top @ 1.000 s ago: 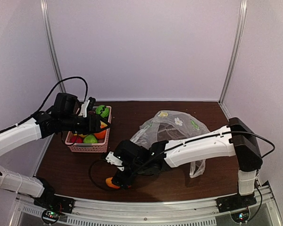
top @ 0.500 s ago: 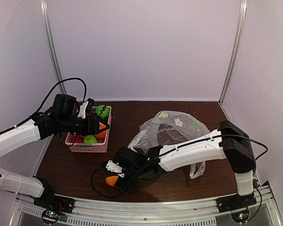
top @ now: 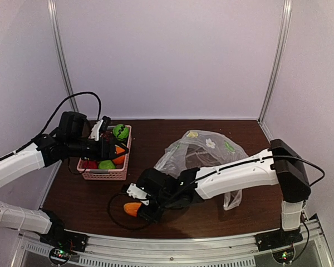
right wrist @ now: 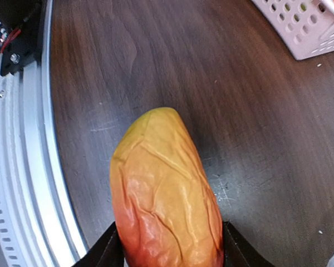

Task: Untie the knot of the plastic bag and take out the fruit
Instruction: Pick up the fake fruit from the center of the board, then pass from the right arm to the left

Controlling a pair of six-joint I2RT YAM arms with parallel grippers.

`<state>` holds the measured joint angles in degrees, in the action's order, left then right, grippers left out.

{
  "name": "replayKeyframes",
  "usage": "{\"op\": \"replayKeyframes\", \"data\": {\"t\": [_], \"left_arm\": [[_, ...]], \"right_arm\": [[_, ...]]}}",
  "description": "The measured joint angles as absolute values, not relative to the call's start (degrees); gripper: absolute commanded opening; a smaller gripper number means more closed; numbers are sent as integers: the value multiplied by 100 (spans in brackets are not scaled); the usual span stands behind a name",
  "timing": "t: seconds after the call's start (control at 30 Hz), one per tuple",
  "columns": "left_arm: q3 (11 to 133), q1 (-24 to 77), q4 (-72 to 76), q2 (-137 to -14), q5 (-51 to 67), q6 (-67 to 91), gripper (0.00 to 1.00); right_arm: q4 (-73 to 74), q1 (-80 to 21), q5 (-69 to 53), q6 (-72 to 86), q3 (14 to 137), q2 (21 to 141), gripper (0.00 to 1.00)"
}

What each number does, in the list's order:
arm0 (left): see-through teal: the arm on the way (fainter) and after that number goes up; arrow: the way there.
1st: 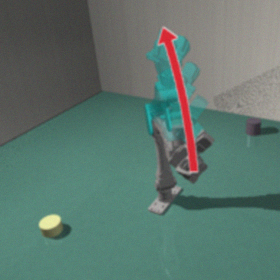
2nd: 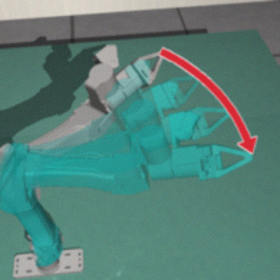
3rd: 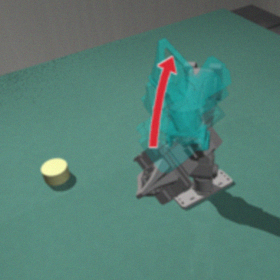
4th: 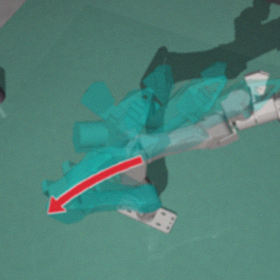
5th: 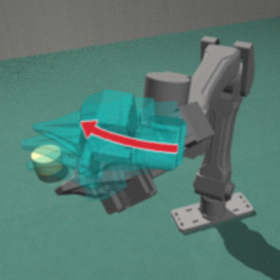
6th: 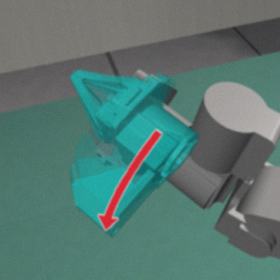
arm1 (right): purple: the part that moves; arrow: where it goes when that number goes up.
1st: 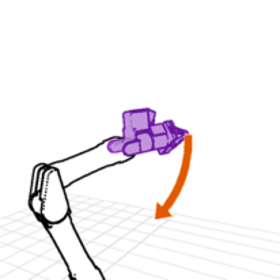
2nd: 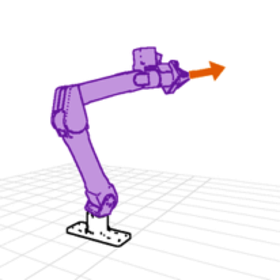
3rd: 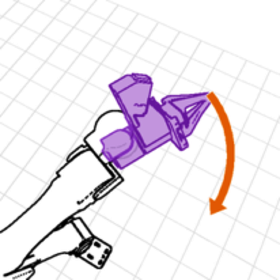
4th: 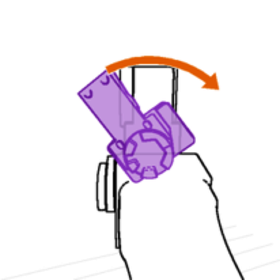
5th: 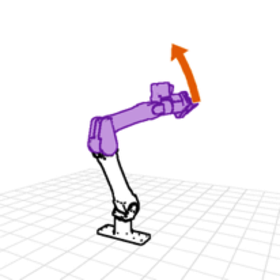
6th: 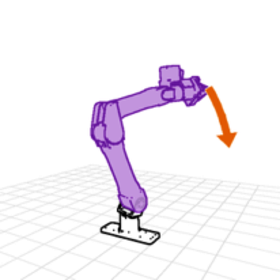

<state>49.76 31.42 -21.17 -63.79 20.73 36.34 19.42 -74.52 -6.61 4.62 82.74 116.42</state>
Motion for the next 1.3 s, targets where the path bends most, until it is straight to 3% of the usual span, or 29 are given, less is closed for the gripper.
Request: {"op": "replayKeyframes", "data": {"t": [0.33, 0.73, 1.07, 1.3], "left_arm": [[4893, 3299, -1925, -6250, 3240, 3767, 88], [4888, 4178, -819, -6637, 3892, 4447, 92], [4875, 4185, -204, -6965, 3951, 5000, 74], [4875, 4193, 202, -6982, 3970, 5236, 72]], "right_arm": [[1494, -7328, 137, 659, 7714, 9679, 52], [1061, -7286, 1151, 572, 7369, 9347, 52], [602, -7286, 1500, 515, 7035, 8945, 53], [506, -7286, 1551, 467, 6978, 8923, 53]]}}
